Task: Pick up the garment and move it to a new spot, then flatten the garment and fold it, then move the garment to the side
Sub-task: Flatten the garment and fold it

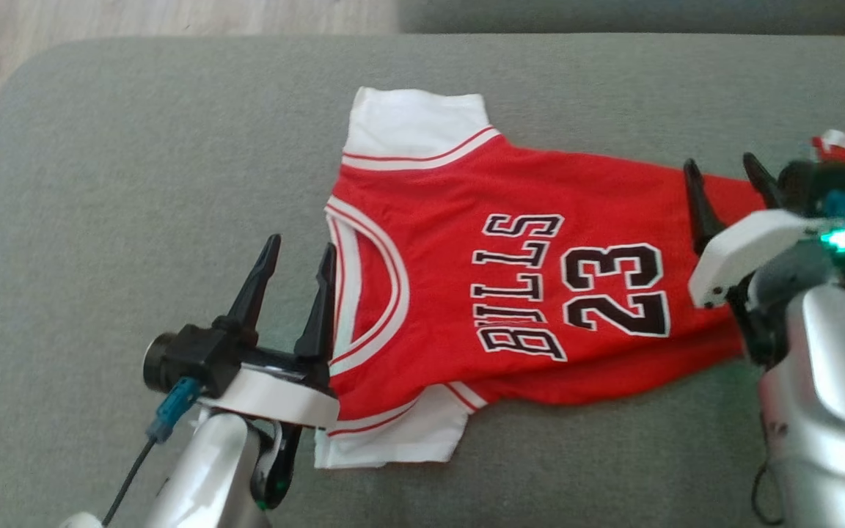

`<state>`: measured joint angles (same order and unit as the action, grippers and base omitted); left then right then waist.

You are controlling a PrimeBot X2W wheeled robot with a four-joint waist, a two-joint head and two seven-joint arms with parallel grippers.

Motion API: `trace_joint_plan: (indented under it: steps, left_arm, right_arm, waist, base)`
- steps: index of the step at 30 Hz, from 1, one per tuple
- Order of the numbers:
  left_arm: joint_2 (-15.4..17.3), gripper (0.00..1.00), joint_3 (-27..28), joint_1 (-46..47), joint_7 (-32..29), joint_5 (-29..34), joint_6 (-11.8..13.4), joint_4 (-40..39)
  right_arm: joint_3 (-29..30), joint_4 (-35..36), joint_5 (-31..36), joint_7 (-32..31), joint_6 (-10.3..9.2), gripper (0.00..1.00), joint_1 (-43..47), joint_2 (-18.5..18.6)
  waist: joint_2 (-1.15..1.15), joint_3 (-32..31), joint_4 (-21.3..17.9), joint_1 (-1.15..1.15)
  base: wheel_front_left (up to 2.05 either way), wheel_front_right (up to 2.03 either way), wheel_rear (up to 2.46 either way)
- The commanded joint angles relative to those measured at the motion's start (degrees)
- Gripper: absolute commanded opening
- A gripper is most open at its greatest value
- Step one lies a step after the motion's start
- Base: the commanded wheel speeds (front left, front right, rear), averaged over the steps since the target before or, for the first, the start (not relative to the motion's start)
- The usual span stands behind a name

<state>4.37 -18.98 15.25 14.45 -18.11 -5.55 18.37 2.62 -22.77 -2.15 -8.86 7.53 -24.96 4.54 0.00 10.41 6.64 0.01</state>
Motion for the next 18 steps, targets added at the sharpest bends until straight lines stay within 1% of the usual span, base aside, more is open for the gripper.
trace_joint_plan:
  steps: [1, 4, 7, 11, 16, 17, 18]
  left_arm:
    - [0.17, 1.0, 1.23, 2.74, 0.54, -0.1, -0.11, -1.47]
    - [-0.18, 1.0, 0.53, 3.47, 0.54, -0.33, -0.24, -1.1]
    - [-0.5, 1.0, -0.18, 4.05, 0.54, -0.6, -0.36, -0.76]
    - [-0.86, 1.0, -0.78, 4.72, 0.54, -0.99, -0.41, -0.62]
    - [-1.12, 1.0, -0.9, 5.18, 0.54, -1.3, -0.42, -0.72]
    - [-1.16, 1.0, -0.89, 5.24, 0.54, -1.32, -0.43, -0.74]
    - [-1.19, 1.0, -0.86, 5.29, 0.54, -1.35, -0.43, -0.76]
  right_arm:
    - [-0.57, -0.58, 0.94, -2.15, -0.04, 1.0, -3.16, 0.77]
    - [0.78, -7.53, 2.87, -7.39, -0.04, 1.0, -7.34, 2.29]
    - [1.44, -13.62, 4.24, -11.01, -0.04, 1.0, -10.56, 3.67]
    - [1.31, -19.88, 6.92, -12.64, -0.04, 1.0, -13.8, 5.91]
    - [0.22, -26.13, 8.29, -13.44, -0.04, 1.0, -16.46, 7.23]
    - [-0.04, -27.16, 8.29, -13.38, -0.04, 0.63, -16.87, 7.41]
    - [-0.28, -27.98, 8.19, -13.01, -0.04, 0.0, -17.32, 7.55]
  waist:
    - [0.0, 1.19, 1.5, -0.01]
    - [0.0, 2.07, 3.08, -0.01]
    - [0.0, 2.83, 4.5, -0.01]
    - [0.0, 3.93, 6.0, -0.01]
    - [0.0, 4.95, 6.91, -0.01]
    - [0.0, 5.09, 7.01, -0.01]
    - [0.0, 5.24, 7.09, -0.01]
  base:
    - [0.0, 0.0, 0.0]
    - [0.0, 0.0, 0.0]
    - [0.0, 0.0, 0.0]
    - [0.0, 0.0, 0.0]
    - [0.0, 0.0, 0.0]
    - [0.0, 0.0, 0.0]
    - [0.0, 0.0, 0.0]
